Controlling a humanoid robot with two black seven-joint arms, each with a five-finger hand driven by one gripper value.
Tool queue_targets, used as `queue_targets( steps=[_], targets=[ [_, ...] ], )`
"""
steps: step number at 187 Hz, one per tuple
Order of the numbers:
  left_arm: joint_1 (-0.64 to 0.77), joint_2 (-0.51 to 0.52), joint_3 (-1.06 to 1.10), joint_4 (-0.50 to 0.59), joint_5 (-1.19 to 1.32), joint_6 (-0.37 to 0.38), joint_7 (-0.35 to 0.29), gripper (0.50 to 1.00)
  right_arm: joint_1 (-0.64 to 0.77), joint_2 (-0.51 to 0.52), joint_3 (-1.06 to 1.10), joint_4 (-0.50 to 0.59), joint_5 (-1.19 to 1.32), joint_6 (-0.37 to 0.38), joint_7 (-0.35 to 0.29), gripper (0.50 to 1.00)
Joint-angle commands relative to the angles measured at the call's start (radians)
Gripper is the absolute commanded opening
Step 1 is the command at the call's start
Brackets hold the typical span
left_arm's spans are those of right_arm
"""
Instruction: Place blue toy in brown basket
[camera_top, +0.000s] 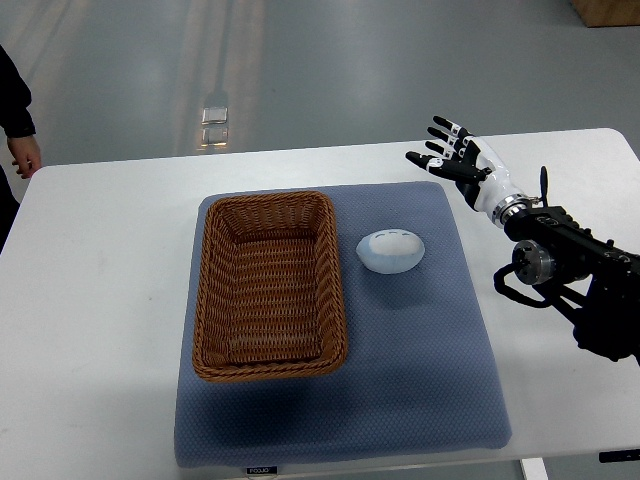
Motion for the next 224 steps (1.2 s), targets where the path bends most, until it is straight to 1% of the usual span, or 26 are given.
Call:
queue_targets(
  steps=[1, 120, 155, 198, 224],
  targets=[
    [-0.001, 0.0, 0.002, 0.0, 0.0, 0.0, -0.001, 1.0, 0.0, 0.001, 0.0, 0.0, 0.001, 0.0, 0.001, 0.913],
    [-0.019, 0.0, 0.004, 0.002, 0.0, 0.0, -0.001, 1.0, 0.006, -0.013, -0.008, 0.003, -0.001, 0.005, -0.001, 0.913],
    [-0.019, 0.0, 0.004, 0.0, 0.0, 0.0, -0.001, 1.0, 0.011, -0.036, -0.021, 0.008, -0.002, 0.012, -0.001, 0.913],
    [-0.019, 0.0, 0.004, 0.0, 0.0, 0.0, -0.001, 1.0, 0.023, -0.051, -0.031, 0.014, -0.082, 0.02, -0.001, 0.913],
    [-0.019, 0.0, 0.001, 0.0, -0.002, 0.002, -0.001, 1.0, 0.037, -0.06, -0.078, 0.018, -0.093, 0.022, -0.001, 0.913]
  ],
)
